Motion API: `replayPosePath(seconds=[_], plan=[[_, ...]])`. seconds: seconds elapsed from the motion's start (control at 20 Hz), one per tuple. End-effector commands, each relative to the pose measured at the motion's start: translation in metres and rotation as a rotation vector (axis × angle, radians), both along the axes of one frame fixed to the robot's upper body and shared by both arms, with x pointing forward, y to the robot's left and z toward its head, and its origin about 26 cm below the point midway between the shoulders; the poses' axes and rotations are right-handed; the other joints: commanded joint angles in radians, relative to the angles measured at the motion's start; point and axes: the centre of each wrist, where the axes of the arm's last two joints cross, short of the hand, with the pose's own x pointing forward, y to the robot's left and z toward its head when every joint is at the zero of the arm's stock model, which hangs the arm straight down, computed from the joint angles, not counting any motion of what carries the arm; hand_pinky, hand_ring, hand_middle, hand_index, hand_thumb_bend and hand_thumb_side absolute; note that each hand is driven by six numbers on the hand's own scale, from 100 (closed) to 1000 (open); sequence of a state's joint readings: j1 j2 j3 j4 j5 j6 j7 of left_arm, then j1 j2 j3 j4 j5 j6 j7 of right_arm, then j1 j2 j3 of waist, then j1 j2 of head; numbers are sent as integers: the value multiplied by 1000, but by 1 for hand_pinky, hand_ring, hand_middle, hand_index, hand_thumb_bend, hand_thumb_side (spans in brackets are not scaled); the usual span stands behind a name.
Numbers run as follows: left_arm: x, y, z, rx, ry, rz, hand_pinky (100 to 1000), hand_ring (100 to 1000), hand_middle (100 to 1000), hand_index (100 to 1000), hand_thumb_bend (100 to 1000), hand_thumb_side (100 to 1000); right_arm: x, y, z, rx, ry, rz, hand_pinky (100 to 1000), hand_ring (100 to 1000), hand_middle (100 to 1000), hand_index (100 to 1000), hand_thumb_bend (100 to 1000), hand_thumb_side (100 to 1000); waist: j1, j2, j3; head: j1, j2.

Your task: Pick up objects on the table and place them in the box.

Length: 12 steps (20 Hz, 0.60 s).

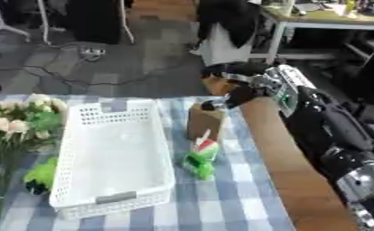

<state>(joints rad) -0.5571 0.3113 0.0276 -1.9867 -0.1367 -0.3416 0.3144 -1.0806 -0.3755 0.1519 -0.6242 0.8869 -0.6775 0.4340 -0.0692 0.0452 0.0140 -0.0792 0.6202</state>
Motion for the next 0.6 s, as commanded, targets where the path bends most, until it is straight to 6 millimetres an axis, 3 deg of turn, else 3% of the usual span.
replayPosePath(seconds=[0.05,0.3,0.6], plan=[[-3,-3,8,4,-31,-18,759,958,904,938,100,788,2,-6,12,-46,-5,-14,937,1000,967,1000,656,834,17,7,1,-5,-16],[-3,-5,10,-4,-36,-27,759,957,897,932,100,785,3,-5,0,-96,101,-160,953,1000,950,1000,631,799,22,16,8,-13,-11],[-2,-6,11,-14,-40,-40,758,955,891,926,100,784,5,-3,7,-117,194,-235,964,1000,959,1000,624,785,26,23,13,-20,-10]])
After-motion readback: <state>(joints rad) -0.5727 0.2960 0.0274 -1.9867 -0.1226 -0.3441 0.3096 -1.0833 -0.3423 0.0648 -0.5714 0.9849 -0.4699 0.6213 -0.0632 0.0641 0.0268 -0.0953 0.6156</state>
